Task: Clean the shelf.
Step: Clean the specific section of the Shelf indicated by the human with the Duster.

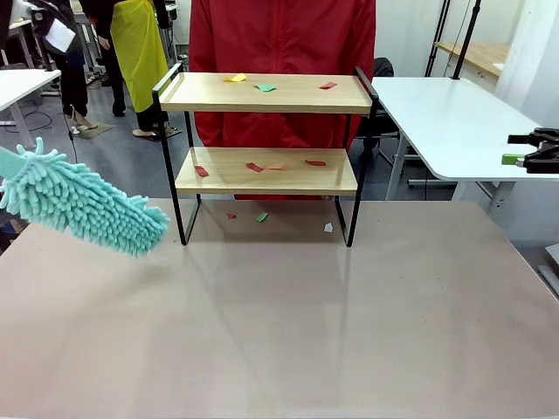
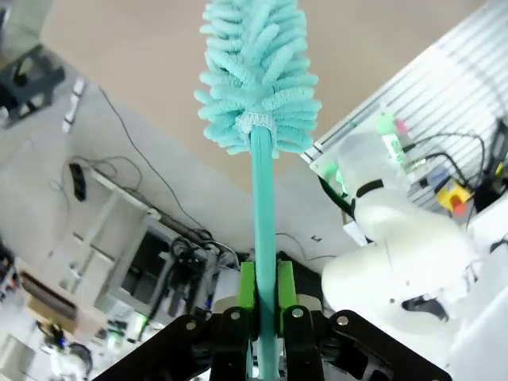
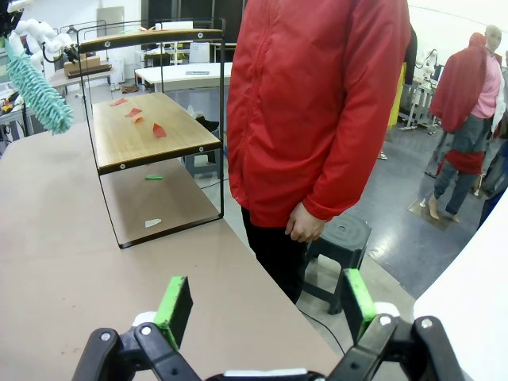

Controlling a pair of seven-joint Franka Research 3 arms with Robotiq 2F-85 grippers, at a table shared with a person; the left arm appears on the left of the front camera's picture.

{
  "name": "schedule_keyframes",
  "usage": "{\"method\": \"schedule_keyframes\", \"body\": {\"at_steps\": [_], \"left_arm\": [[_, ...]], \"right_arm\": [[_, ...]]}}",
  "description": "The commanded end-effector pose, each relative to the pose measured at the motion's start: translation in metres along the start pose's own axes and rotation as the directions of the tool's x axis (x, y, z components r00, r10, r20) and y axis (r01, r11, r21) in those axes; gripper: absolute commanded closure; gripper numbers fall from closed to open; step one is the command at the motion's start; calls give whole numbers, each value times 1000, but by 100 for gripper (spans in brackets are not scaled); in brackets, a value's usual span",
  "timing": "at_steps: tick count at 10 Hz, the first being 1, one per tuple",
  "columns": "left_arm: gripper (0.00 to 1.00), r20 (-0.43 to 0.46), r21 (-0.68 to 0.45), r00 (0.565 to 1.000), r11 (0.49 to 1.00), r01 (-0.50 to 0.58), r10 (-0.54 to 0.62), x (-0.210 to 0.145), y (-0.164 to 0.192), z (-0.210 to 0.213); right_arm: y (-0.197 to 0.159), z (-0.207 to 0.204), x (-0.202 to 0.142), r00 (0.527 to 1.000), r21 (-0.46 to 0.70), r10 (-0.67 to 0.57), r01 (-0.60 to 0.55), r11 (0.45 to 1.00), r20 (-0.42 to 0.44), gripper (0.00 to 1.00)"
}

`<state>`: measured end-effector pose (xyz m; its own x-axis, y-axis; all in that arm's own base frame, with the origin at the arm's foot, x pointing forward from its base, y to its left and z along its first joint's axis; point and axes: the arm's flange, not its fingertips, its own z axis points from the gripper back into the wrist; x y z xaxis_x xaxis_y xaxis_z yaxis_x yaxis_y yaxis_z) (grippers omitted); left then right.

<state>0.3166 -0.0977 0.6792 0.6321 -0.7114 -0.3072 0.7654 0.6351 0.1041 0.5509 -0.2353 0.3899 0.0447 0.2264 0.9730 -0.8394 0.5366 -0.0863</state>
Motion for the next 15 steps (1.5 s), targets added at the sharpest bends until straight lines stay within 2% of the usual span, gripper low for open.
{"method": "schedule_keyframes", "body": {"at_steps": [1,3,7,8,9,15], "left_arm": [[87,-12,48,983,981,186,-186,-14,-5,-20],[87,-63,19,944,945,325,-324,-19,-10,-36],[87,-17,9,885,885,465,-465,-30,-4,-51],[87,16,30,883,883,468,-469,-30,-1,-51],[87,-27,-24,903,904,428,-428,-21,-10,-47],[87,-27,-24,903,904,428,-428,-21,-10,-47]], "right_arm": [[3,-1,3,1000,5,3,-3,1000,-1,0],[3,-1,3,1000,5,3,-3,1000,-1,0],[3,-1,3,1000,5,3,-3,1000,-1,0],[3,-1,3,1000,5,3,-3,1000,-1,0],[3,-1,3,1000,5,3,-3,1000,-1,0],[3,-1,3,1000,5,3,-3,1000,-1,0]]}}
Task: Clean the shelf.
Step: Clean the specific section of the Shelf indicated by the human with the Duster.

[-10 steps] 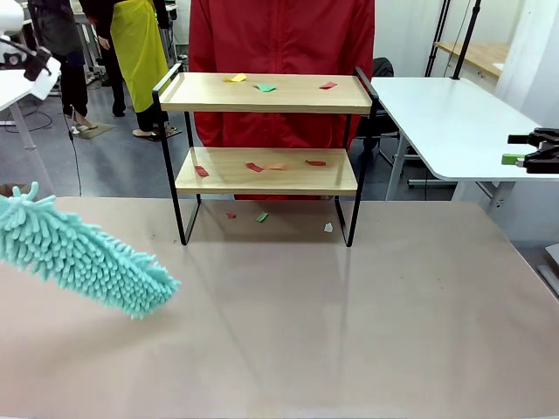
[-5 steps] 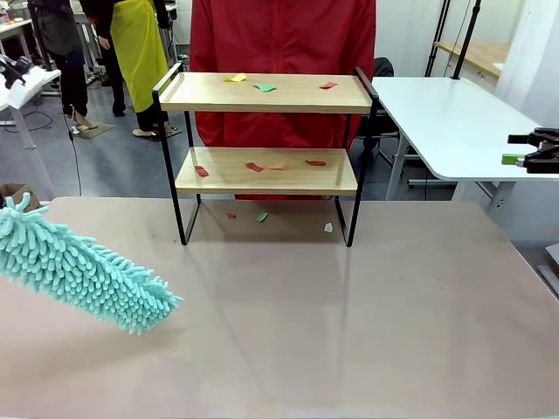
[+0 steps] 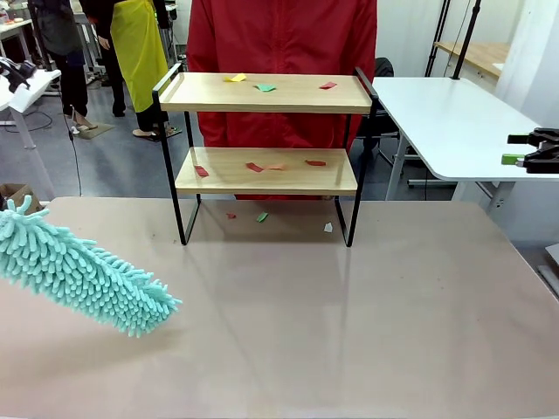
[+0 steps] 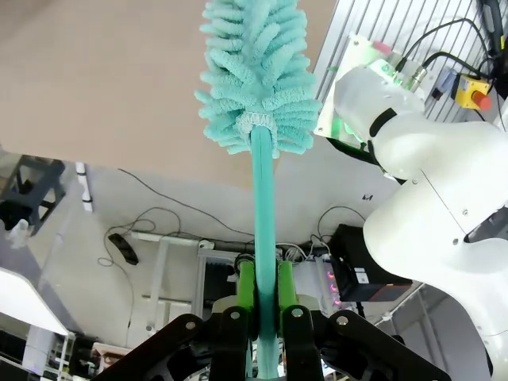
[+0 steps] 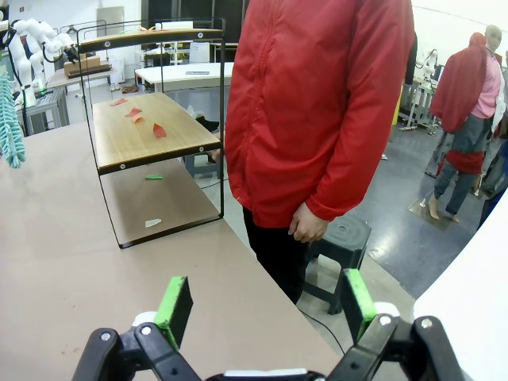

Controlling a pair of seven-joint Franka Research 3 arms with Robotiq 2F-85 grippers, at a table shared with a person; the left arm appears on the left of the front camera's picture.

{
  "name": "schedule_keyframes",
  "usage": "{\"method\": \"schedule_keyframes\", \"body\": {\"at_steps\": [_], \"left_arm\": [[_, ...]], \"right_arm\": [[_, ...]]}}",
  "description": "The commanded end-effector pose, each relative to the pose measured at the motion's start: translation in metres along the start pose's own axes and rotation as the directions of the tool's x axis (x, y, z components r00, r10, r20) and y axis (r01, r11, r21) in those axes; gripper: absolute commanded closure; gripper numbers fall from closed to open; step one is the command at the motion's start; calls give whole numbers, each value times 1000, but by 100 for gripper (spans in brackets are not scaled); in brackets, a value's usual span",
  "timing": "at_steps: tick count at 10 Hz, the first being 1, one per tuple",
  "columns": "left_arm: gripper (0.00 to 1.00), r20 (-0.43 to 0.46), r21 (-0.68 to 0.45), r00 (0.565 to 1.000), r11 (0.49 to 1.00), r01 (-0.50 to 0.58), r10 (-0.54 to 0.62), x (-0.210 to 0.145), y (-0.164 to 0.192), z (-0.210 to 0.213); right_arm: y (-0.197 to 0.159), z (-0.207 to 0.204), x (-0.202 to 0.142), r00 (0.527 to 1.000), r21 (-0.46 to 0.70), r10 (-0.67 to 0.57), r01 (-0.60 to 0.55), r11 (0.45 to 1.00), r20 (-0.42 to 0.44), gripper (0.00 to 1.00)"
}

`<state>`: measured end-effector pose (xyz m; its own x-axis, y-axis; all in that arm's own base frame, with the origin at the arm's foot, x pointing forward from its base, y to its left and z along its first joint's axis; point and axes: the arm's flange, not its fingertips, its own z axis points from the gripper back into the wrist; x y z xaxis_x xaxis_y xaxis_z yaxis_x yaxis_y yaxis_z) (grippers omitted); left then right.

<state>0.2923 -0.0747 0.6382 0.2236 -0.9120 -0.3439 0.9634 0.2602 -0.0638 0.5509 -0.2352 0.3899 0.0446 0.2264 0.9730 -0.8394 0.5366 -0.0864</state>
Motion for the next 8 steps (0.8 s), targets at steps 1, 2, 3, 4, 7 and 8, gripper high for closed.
{"method": "schedule_keyframes", "body": {"at_steps": [1,2,3,4,7,8], "left_arm": [[87,-3,-3,1000,1000,-18,17,-1,-3,1],[87,-3,-3,1000,1000,-18,17,-1,-3,1],[87,-3,-3,1000,1000,-18,17,-1,-3,1],[87,-3,-3,1000,1000,-18,17,-1,-3,1],[87,-3,-3,1000,1000,-18,17,-1,-3,1],[87,-3,-3,1000,1000,-18,17,-1,-3,1]], "right_arm": [[3,-1,3,1000,5,3,-3,1000,-1,0],[3,-1,3,1000,5,3,-3,1000,-1,0],[3,-1,3,1000,5,3,-3,1000,-1,0],[3,-1,3,1000,5,3,-3,1000,-1,0],[3,-1,3,1000,5,3,-3,1000,-1,0],[3,-1,3,1000,5,3,-3,1000,-1,0]]}}
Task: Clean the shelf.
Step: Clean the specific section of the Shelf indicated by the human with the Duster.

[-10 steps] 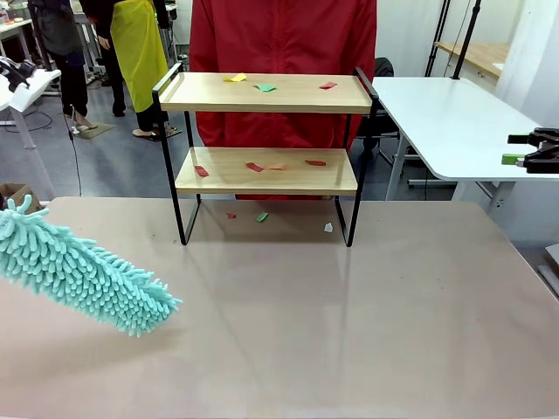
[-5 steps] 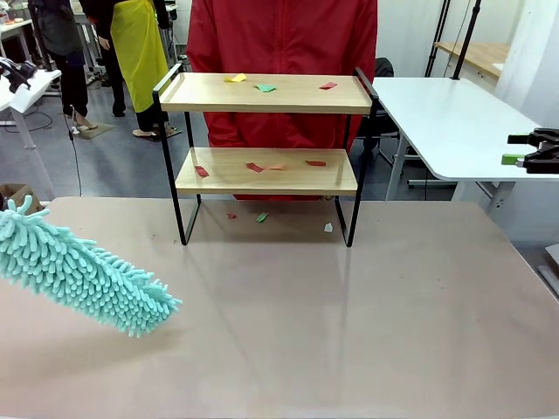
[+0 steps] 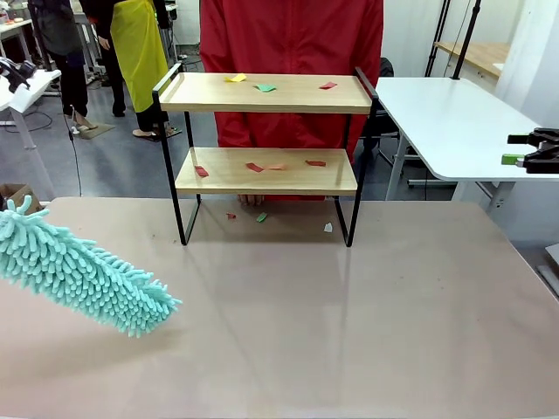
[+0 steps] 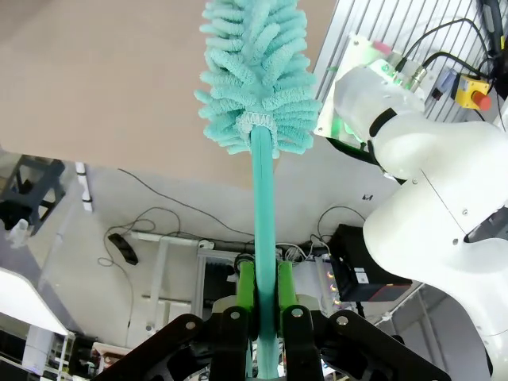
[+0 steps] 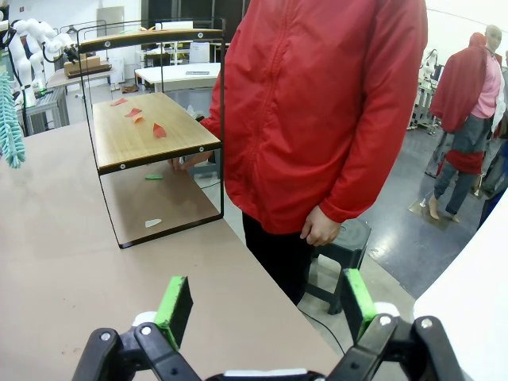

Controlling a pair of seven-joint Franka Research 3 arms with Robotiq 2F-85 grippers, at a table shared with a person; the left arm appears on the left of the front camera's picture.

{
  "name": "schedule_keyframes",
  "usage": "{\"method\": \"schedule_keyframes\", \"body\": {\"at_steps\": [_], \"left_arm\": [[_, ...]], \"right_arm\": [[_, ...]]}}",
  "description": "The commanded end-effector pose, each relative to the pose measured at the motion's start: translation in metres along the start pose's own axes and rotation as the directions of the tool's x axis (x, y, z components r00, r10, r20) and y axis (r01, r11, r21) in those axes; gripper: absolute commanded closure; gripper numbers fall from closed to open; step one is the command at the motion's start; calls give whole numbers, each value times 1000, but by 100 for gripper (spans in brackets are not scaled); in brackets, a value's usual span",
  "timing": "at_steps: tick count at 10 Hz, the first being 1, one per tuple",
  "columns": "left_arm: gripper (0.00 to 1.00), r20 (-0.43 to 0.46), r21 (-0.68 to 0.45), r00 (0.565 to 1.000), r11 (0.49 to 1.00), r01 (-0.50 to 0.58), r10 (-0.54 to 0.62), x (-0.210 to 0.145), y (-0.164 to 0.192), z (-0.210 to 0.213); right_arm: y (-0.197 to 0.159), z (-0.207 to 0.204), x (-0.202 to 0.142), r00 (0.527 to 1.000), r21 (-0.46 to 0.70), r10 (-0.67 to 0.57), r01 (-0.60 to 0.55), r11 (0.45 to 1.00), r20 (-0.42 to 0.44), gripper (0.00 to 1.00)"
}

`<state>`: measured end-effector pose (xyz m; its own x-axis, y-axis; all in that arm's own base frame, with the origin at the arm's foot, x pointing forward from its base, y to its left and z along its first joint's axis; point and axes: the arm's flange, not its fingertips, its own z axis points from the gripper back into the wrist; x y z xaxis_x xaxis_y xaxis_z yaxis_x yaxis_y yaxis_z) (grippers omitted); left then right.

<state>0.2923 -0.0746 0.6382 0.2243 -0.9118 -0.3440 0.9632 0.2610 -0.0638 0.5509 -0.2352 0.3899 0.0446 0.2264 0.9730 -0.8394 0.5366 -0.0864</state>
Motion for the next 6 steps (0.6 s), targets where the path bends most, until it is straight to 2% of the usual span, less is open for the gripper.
{"method": "schedule_keyframes", "body": {"at_steps": [1,6], "left_arm": [[87,-3,-3,1000,1000,-17,17,-1,-3,1],[87,-3,-3,1000,1000,-17,17,-1,-3,1]], "right_arm": [[3,-1,3,1000,5,3,-3,1000,-1,0],[3,-1,3,1000,5,3,-3,1000,-1,0]]}}
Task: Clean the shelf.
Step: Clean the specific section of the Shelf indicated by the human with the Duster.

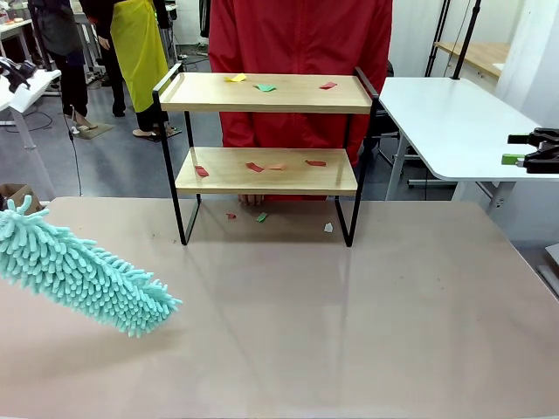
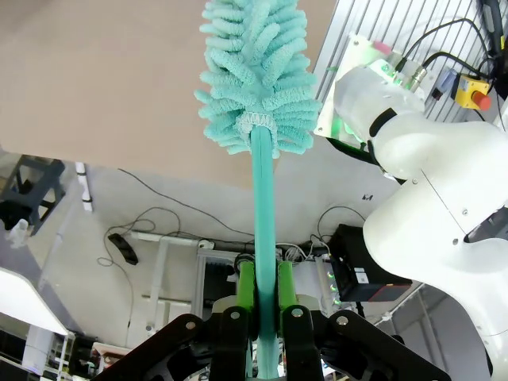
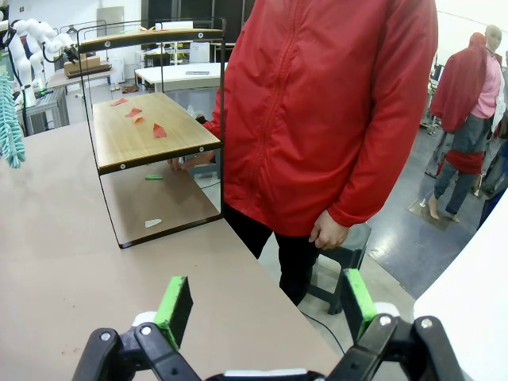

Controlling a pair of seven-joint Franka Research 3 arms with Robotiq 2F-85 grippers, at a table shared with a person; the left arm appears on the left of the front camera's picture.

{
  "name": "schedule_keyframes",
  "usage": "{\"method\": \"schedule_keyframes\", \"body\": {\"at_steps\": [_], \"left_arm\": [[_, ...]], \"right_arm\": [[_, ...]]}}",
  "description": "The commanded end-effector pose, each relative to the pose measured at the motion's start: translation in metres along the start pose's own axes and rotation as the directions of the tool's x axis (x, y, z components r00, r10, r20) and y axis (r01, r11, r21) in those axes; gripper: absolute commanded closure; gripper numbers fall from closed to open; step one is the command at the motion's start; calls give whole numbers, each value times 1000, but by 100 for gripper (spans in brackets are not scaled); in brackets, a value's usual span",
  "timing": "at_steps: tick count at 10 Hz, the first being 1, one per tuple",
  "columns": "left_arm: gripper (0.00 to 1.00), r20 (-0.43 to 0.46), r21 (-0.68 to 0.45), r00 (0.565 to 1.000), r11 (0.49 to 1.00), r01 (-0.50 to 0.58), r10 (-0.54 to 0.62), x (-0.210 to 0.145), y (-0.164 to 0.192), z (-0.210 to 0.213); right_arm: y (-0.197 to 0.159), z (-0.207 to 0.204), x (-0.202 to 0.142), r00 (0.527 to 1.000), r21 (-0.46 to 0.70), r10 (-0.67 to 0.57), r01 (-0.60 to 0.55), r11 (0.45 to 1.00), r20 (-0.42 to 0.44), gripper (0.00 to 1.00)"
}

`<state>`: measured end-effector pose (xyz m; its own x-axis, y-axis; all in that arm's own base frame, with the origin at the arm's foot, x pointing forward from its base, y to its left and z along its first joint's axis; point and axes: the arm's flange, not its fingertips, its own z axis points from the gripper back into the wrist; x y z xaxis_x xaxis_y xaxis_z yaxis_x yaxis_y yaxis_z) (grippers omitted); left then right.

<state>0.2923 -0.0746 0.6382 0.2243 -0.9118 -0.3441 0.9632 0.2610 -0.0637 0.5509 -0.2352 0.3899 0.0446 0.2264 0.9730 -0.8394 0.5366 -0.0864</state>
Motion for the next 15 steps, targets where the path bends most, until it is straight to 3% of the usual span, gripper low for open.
{"method": "schedule_keyframes", "body": {"at_steps": [1,4,5,7,9,12,15], "left_arm": [[87,-3,-3,1000,1000,-17,17,-1,-3,1],[87,0,0,1000,1000,0,0,0,0,0],[87,40,-2,999,1000,2,-2,3,-2,-5],[87,214,7,974,998,70,-70,5,5,-16],[87,384,-24,920,995,97,-80,13,-1,-49],[87,628,-157,769,987,-27,121,49,-19,-66],[87,632,-295,696,936,-191,341,105,-61,-79]], "right_arm": [[3,-1,3,1000,5,3,-3,1000,-1,0],[3,-1,3,1000,5,3,-3,1000,-1,0],[3,-1,3,1000,5,3,-3,1000,-1,0],[3,-1,3,1000,5,3,-3,1000,-1,0],[3,-1,3,1000,5,3,-3,1000,-1,0],[3,-1,3,1000,5,3,-3,1000,-1,0],[3,-1,3,1000,5,3,-3,1000,-1,0]]}}
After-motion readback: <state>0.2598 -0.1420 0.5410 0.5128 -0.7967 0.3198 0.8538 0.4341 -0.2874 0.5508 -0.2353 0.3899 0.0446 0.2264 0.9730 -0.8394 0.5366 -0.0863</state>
